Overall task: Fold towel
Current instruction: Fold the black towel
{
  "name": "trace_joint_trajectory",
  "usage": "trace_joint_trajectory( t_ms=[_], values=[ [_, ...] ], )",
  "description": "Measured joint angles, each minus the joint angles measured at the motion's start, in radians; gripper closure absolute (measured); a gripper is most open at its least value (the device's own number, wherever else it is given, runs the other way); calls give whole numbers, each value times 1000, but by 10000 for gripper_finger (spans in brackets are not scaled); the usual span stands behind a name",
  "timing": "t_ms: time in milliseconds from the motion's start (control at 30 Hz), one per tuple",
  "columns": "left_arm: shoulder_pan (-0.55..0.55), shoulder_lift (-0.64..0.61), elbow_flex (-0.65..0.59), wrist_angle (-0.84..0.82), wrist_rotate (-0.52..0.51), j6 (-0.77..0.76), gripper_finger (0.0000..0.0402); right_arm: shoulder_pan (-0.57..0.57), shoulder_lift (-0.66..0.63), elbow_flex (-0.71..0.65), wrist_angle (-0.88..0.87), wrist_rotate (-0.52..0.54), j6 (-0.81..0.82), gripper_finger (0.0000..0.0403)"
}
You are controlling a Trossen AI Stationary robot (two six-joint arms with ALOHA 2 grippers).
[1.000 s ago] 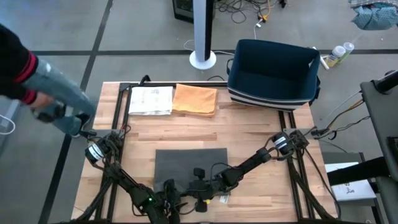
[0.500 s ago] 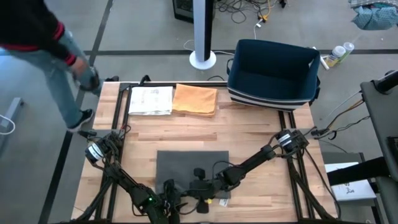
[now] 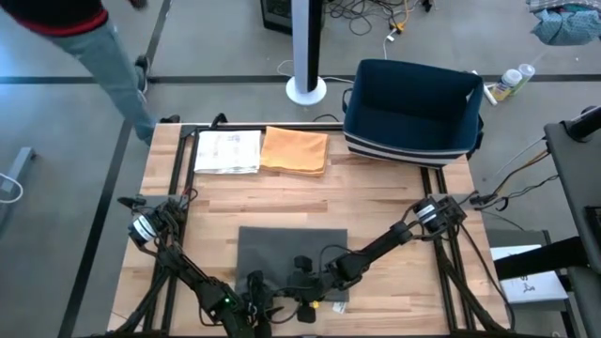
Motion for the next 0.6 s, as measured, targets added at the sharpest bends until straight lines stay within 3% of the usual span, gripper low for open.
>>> trace_joint_trajectory(
  t_ms=[600],
  values=[
    [1, -11, -2, -7, 0, -5, 226, -4, 33, 0, 17, 41, 21, 381]
  ],
)
